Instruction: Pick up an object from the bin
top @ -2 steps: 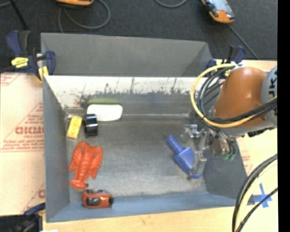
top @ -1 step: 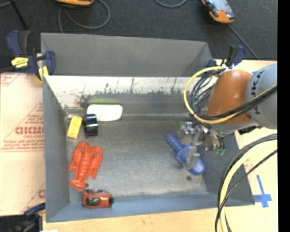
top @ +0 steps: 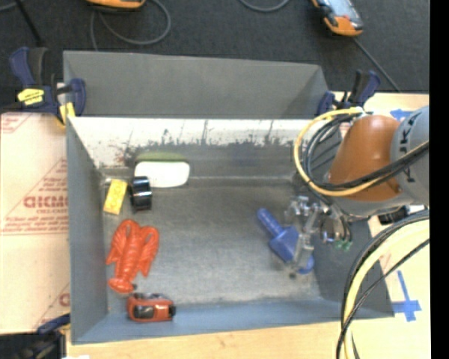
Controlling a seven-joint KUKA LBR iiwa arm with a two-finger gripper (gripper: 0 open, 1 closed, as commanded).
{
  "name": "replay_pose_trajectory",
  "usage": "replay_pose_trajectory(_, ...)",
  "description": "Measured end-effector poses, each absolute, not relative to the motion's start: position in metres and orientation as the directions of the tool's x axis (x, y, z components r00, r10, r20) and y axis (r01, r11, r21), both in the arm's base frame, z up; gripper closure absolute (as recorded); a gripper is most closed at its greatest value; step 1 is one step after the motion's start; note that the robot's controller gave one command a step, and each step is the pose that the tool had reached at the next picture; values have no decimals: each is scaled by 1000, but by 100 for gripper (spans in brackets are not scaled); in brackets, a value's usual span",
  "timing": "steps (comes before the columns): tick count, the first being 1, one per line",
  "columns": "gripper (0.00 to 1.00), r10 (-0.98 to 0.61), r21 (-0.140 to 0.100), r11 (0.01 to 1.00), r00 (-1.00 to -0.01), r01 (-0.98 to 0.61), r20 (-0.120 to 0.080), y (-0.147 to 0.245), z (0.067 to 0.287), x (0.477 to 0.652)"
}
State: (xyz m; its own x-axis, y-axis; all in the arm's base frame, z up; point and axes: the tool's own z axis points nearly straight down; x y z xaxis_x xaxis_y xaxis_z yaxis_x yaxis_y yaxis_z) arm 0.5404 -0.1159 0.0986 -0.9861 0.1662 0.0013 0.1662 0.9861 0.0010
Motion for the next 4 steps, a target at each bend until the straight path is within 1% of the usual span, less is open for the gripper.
replay_pose_trajectory(1, 0, 197, 0, 980, -980, 197, -9, -117, 119, 547)
replay_pose_trajectory(2, 0, 362, 1, 932, -932, 362, -4, -119, 75, 535)
replay_pose_trajectory(3, 100, 301, -1, 954, -954, 301, -11, -112, 74, 549)
replay_pose_trajectory(4, 100, 301, -1, 954, -954, 301, -11, -112, 74, 549)
